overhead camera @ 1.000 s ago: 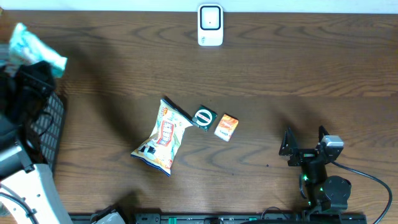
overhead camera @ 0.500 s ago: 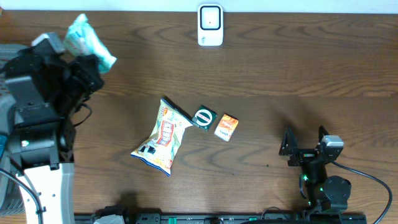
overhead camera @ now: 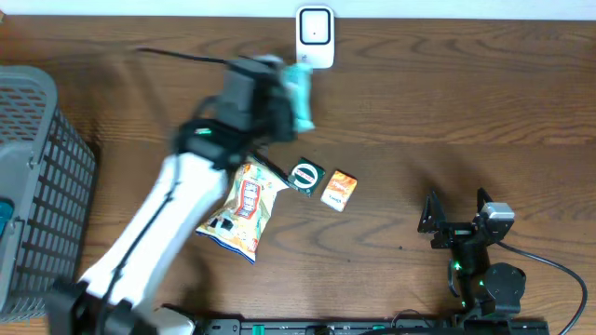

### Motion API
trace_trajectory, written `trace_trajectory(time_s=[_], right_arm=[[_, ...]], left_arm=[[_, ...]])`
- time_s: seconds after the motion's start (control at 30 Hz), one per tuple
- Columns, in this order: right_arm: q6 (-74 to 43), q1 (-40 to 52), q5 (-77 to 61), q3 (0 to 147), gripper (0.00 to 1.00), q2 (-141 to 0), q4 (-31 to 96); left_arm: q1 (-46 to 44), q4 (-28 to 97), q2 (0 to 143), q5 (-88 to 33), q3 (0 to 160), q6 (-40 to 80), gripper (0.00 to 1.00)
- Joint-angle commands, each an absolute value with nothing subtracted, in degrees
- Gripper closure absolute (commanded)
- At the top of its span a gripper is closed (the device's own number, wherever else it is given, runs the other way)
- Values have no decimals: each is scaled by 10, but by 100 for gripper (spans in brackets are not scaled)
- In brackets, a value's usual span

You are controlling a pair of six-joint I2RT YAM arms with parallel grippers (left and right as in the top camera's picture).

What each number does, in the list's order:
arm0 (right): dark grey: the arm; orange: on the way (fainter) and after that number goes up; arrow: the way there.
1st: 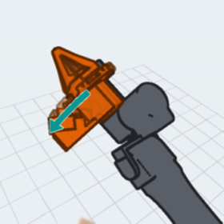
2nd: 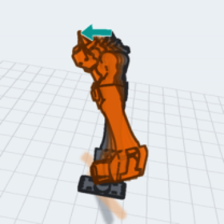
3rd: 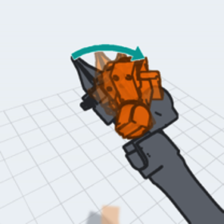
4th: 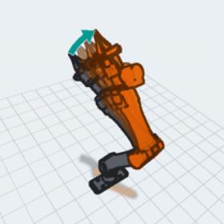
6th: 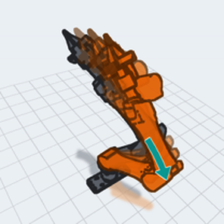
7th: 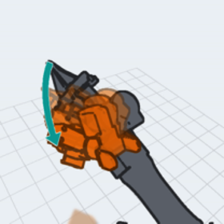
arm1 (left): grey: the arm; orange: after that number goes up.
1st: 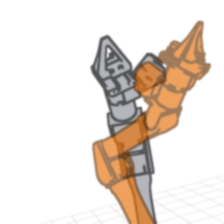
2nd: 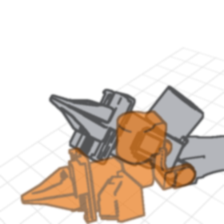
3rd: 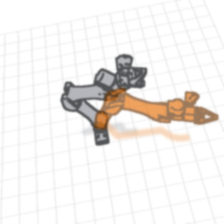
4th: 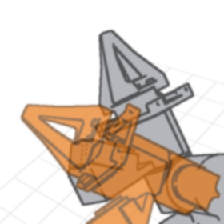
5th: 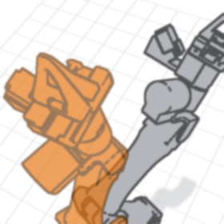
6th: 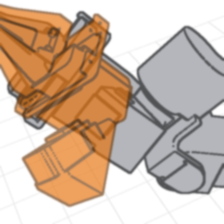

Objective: Scan the item barcode
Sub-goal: 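Carry the wipes pack right of the orange box and release it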

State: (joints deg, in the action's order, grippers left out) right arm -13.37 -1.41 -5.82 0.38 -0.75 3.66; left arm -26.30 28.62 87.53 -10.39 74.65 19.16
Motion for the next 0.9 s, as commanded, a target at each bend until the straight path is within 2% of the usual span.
trace_trajectory(time_s=[0.0, 0.07, 0.2, 0.23, 0.27, 0.37, 0.47, 0.6, 0.63, 0.7, 0.77, 0.87], right_arm=[[-132, -11, -62, 3, 1, -6, 39], [-132, -11, -62, 3, 1, -6, 39], [-132, -11, -62, 3, 1, -6, 39], [-132, -11, -62, 3, 1, -6, 39], [-132, -11, -62, 3, 1, -6, 39], [-132, -11, -62, 3, 1, -6, 39], [-132, -11, -62, 3, 1, -6, 39], [-132, -11, -62, 3, 1, -6, 39], [-132, -11, -62, 3, 1, -6, 39], [-132, -11, -62, 3, 1, -6, 39], [-132, -11, -62, 3, 1, -6, 39], [-132, -11, -62, 3, 1, -6, 39]], left_arm=[[-354, 210, 961, -100, 753, 180, 93], [-417, 151, 1035, -100, 753, 180, 93], [-451, 139, 1097, -108, 753, 180, 92], [-454, 138, 1105, -123, 753, 180, 75], [-455, 138, 1110, -131, 753, 180, 62], [-456, 140, 1114, -137, 754, 180, 30], [-455, 141, 1086, -136, 754, 178, 15], [-452, 166, 1011, -92, 754, 159, 7], [-449, 182, 982, -82, 754, 139, 2], [-444, 217, 930, -49, 754, 114, 1], [-429, 272, 833, 57, 754, 96, 0], [-392, 310, 733, 154, 754, 96, 0]])
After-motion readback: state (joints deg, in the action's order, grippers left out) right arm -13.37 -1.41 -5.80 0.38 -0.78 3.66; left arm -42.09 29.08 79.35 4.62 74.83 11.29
